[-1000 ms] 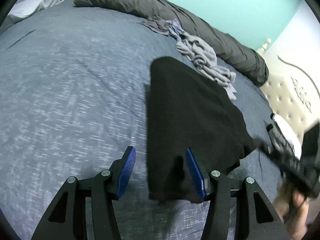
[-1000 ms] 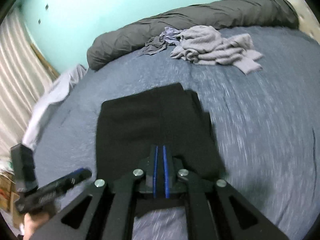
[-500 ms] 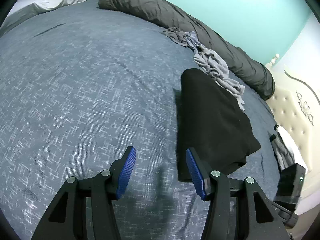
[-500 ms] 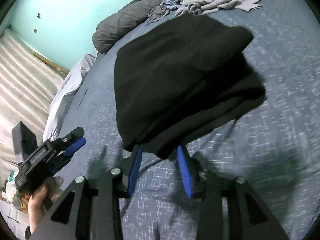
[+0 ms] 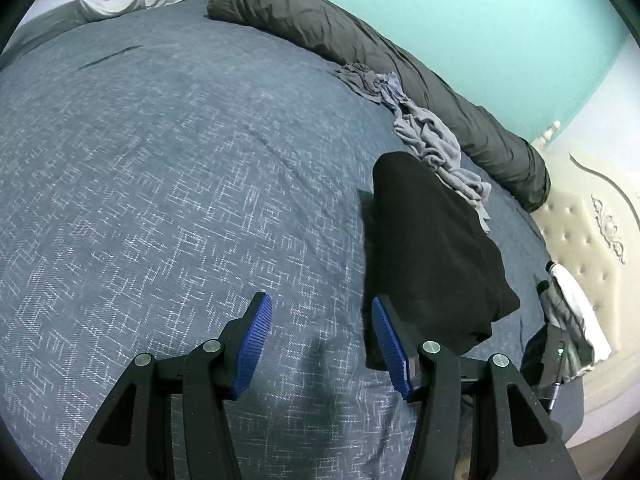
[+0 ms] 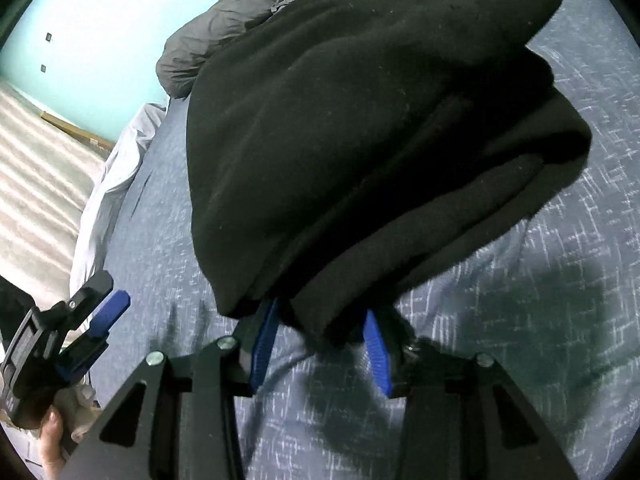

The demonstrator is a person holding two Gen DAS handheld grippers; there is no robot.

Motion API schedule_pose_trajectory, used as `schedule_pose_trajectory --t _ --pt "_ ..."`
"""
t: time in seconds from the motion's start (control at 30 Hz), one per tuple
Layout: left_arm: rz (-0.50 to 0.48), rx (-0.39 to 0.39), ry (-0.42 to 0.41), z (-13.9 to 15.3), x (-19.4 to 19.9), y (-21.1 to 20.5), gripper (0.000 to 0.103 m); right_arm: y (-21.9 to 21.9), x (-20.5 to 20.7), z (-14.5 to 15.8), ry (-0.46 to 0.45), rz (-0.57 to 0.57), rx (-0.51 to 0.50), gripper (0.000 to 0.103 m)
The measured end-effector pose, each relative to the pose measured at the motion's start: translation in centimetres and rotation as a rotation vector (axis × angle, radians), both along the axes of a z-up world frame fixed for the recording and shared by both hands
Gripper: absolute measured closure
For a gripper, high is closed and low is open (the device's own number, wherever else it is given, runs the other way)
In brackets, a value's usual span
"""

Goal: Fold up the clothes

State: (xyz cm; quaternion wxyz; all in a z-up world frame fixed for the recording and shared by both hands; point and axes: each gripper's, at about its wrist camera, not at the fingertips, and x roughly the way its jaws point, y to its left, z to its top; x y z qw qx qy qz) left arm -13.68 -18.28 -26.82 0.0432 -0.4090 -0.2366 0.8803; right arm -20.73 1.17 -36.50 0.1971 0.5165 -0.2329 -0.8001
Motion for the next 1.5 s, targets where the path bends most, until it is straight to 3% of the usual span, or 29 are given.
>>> schedule_pose_trajectory --t 0.03,0.13,0.27,0.6,1.0,1.5 --pt "0.001 0.001 0.000 0.0 0.0 -0.1 0.046 -0.1 -0.2 0.0 0.005 0.001 0.003 0.064" --pt "0.004 0.003 0.002 0.1 0.0 -0.2 0.046 -0.1 -0.5 -0.1 0.010 0.004 0.012 0.086" --pt "0.008 0.005 0.003 0.1 0.0 -0.4 0.046 0.2 -0.3 0.9 0.046 0.025 0.016 0.094" --pt "0.002 -0.011 0.011 0.6 0.7 0.1 0.046 4.9 1.7 3.7 0.089 0.008 0.004 0.096" --pt "-0.118 -0.046 0.020 1.2 2.4 5.1 0.046 15.2 3.5 6.6 0.115 -0.058 0.100 0.096" --pt "-0.338 -0.073 0.008 1.0 4.4 13.0 0.046 24.2 1.6 5.3 0.049 -0.050 0.280 0.096"
